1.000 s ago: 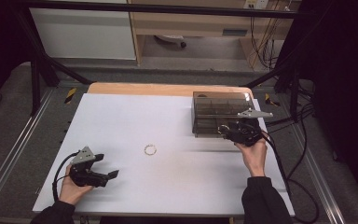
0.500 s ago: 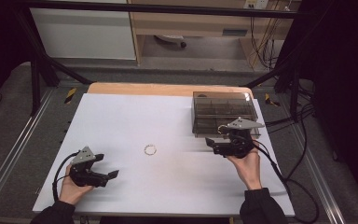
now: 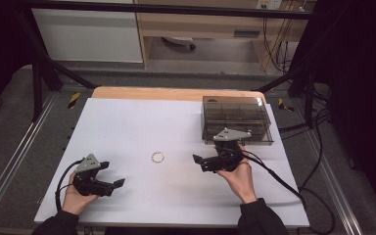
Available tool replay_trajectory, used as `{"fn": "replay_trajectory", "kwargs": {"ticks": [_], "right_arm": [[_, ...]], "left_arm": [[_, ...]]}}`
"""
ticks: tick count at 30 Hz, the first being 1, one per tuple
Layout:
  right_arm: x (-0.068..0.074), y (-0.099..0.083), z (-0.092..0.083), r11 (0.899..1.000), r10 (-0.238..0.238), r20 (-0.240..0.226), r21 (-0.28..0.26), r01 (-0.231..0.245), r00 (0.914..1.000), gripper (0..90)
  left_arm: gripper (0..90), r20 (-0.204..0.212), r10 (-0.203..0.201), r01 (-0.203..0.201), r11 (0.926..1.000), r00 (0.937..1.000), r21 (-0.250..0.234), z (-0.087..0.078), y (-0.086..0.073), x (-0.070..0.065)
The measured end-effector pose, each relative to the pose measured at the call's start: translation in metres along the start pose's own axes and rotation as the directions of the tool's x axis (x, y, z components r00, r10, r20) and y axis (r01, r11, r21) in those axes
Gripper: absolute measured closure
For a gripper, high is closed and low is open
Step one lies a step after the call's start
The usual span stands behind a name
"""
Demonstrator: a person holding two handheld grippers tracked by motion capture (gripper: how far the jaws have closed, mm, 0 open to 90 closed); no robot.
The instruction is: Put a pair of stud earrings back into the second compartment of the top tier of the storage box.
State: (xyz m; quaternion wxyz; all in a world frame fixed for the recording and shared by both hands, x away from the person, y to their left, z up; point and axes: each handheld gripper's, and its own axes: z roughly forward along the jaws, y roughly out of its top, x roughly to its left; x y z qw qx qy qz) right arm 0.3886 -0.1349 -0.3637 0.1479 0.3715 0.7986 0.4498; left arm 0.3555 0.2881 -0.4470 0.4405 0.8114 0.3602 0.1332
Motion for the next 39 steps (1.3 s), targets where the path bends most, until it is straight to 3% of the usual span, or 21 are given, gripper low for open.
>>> {"fn": "replay_trajectory", "kwargs": {"ticks": [10,26,39], "right_arm": [[0.022,0.012,0.031,1.000,-0.022,-0.047,0.009,0.022,0.9987,3.8],[0.039,0.025,0.088,0.999,-0.012,-0.069,0.032,0.014,0.9975,4.1],[0.048,0.020,0.131,0.997,0.003,-0.076,0.082,0.003,0.9971,7.3]], "left_arm": [[4.5,0.000,0.002,-0.002,1.0000,1.0000,0.001,0.000,0.000,0.000],[4.5,-0.006,0.005,-0.005,1.0000,1.0000,0.006,0.000,0.000,0.000],[4.5,-0.004,0.002,-0.002,1.0000,1.0000,0.004,0.000,0.000,0.000]]}}
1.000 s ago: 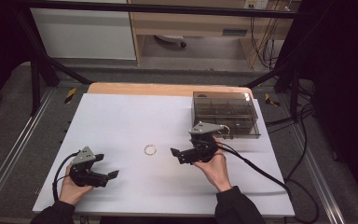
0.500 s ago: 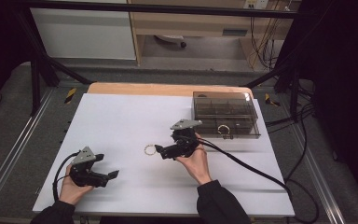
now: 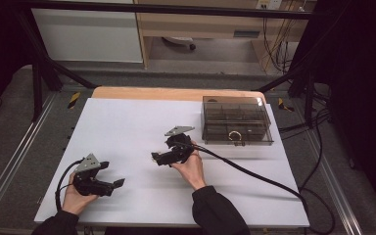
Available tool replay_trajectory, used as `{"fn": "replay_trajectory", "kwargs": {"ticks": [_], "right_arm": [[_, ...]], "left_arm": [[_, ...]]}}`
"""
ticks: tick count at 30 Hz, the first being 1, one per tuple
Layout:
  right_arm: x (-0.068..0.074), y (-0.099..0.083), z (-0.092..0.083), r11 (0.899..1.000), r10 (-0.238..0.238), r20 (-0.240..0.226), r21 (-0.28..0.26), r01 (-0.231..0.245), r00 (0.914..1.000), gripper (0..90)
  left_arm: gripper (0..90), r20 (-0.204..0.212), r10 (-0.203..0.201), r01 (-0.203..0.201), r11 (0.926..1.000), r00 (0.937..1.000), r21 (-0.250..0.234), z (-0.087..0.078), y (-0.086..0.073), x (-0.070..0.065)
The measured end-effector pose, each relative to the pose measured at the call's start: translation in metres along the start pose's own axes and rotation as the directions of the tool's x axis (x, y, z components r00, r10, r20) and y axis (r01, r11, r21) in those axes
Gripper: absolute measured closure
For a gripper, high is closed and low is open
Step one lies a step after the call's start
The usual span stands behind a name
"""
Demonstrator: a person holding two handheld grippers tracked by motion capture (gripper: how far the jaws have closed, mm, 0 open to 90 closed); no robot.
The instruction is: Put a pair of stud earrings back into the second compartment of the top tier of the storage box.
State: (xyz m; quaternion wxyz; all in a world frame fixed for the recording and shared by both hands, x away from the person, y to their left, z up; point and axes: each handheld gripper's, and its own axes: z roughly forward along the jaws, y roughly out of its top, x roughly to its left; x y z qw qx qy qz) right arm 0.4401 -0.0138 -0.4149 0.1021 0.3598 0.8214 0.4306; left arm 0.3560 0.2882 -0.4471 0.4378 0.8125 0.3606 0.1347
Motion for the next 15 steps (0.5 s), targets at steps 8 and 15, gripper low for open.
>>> {"fn": "replay_trajectory", "kwargs": {"ticks": [8,15], "right_arm": [[0.002,-0.004,0.019,0.999,-0.008,0.005,0.033,0.008,1.0000,10.2],[0.007,-0.005,0.032,0.998,-0.016,-0.009,0.056,0.017,0.9998,19.4]], "left_arm": [[4.5,-0.002,-0.003,0.003,1.0000,1.0000,-0.001,0.000,0.000,0.000],[4.5,0.002,0.000,0.000,1.0000,1.0000,0.000,0.000,0.000,0.000]]}}
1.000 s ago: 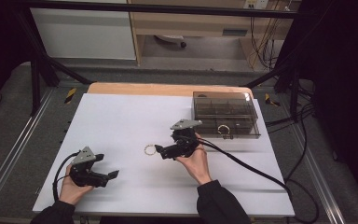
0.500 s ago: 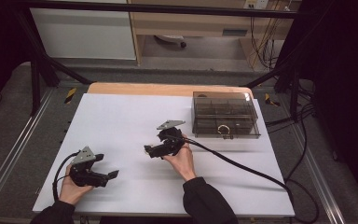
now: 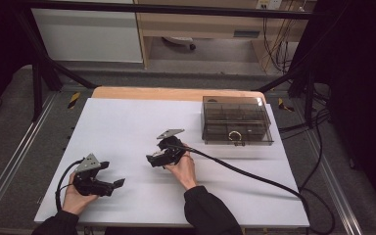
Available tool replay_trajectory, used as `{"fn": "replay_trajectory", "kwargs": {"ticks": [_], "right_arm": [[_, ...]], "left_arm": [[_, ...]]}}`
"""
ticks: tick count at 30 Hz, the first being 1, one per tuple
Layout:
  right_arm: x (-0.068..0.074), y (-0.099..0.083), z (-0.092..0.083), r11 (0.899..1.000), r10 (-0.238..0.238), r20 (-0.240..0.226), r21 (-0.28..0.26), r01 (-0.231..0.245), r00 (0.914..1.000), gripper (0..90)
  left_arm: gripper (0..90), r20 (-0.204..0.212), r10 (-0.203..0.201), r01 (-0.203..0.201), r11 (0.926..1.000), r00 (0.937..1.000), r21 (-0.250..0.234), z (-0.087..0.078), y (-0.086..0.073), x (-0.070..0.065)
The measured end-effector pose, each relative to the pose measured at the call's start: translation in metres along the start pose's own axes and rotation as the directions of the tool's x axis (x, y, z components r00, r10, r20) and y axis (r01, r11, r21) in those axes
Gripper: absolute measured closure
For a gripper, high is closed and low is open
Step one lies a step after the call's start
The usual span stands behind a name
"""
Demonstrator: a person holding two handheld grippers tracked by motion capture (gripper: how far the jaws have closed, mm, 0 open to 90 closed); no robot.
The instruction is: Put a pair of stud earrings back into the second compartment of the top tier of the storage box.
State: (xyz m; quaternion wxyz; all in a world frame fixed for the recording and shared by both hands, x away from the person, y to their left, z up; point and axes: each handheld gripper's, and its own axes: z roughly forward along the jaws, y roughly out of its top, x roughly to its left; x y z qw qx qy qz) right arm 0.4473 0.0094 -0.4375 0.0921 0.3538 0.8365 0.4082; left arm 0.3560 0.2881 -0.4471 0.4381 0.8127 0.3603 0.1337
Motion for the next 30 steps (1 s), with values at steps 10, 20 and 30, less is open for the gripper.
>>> {"fn": "replay_trajectory", "kwargs": {"ticks": [10,20,30], "right_arm": [[0.003,-0.004,0.007,1.000,-0.017,-0.009,0.011,0.017,0.9998,45.0],[0.006,-0.010,0.012,0.999,-0.020,-0.021,0.035,0.021,0.9996,68.4],[0.009,-0.010,0.016,0.997,-0.073,-0.035,0.034,0.074,0.9968,82.0]], "left_arm": [[4.5,0.001,0.002,-0.002,1.0000,1.0000,0.003,0.000,0.000,0.000],[4.5,0.000,0.003,-0.003,1.0000,1.0000,0.003,0.000,0.000,0.000],[4.5,-0.001,0.003,-0.003,1.0000,1.0000,0.001,0.000,0.000,0.000]]}}
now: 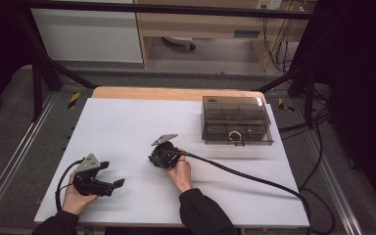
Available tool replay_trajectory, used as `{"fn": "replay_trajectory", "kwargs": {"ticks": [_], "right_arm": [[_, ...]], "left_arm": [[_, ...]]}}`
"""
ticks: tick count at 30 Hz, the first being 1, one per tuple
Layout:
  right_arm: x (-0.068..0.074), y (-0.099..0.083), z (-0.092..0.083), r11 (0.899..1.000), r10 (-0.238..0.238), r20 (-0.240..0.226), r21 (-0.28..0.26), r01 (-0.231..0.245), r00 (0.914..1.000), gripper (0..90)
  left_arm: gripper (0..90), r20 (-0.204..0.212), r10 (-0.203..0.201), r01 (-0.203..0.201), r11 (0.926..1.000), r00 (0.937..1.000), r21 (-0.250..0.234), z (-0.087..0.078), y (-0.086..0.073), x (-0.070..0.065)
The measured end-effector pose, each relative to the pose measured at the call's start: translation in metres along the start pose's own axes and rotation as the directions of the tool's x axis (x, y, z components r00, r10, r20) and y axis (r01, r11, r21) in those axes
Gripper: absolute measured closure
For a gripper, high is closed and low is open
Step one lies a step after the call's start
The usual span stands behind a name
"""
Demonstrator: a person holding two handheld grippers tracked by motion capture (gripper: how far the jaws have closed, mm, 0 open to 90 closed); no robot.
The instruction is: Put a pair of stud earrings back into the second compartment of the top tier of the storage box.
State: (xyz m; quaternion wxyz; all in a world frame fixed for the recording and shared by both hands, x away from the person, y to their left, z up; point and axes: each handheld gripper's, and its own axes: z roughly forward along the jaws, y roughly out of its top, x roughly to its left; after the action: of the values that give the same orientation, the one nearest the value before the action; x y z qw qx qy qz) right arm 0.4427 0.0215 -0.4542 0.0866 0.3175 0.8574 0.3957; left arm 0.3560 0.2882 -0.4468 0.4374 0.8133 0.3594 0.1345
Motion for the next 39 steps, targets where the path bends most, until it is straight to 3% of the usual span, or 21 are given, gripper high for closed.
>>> {"fn": "replay_trajectory", "kwargs": {"ticks": [17,39], "right_arm": [[0.000,0.002,-0.004,1.000,0.019,0.000,0.010,-0.019,0.9998,87.2],[0.003,0.023,-0.058,1.000,-0.024,-0.015,0.008,0.024,0.9996,87.3]], "left_arm": [[4.5,0.000,0.001,-0.001,1.0000,1.0000,0.002,0.000,0.000,0.000],[4.5,0.000,0.002,-0.002,1.0000,1.0000,0.003,0.000,0.000,-0.001]]}}
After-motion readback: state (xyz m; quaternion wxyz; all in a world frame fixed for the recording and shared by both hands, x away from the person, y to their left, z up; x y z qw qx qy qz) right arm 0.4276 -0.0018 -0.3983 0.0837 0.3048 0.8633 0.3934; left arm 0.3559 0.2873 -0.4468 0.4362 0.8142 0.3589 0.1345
